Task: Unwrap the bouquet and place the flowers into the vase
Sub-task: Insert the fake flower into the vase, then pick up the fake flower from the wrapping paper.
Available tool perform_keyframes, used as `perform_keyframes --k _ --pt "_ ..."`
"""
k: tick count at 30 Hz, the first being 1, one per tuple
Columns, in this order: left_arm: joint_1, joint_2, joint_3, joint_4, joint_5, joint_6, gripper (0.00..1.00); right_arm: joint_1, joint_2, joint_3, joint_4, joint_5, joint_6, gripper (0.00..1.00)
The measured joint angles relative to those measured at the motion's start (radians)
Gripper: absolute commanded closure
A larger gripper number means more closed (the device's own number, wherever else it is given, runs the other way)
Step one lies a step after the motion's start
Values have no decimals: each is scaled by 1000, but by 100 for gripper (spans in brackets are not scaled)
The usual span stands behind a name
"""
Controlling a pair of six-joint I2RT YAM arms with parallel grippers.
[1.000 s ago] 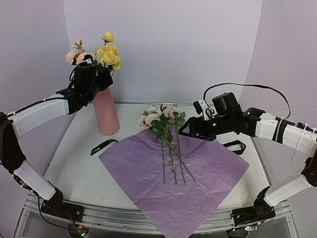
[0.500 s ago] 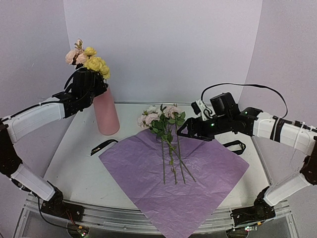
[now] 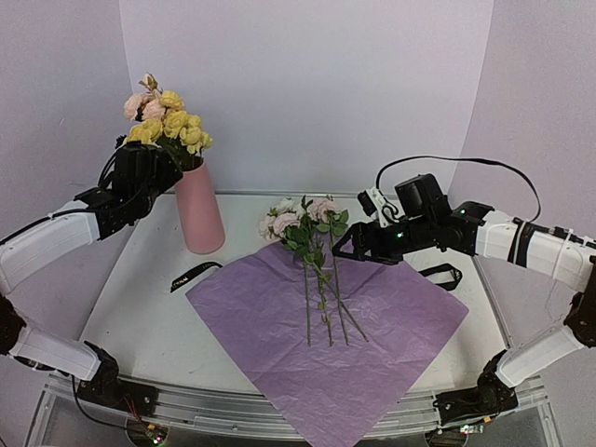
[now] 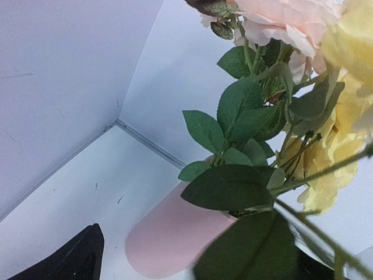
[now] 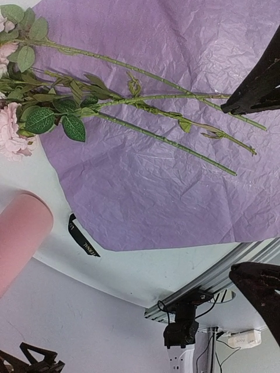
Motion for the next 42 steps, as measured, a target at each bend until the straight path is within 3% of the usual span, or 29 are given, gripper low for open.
perform_keyframes --k 18,26,35,42 --pt "0 -234 -263 -121 162 -172 8 0 -10 -3 0 -18 -18 11" --pt "-1 -281 -308 -162 353 -172 11 0 -27 -18 0 -14 -10 12" --pt "-221 -247 -384 -140 412 -238 11 0 -15 -40 1 11 25 19" --pt "-395 -122 -386 -53 397 -285 11 0 113 -67 -13 63 14 41"
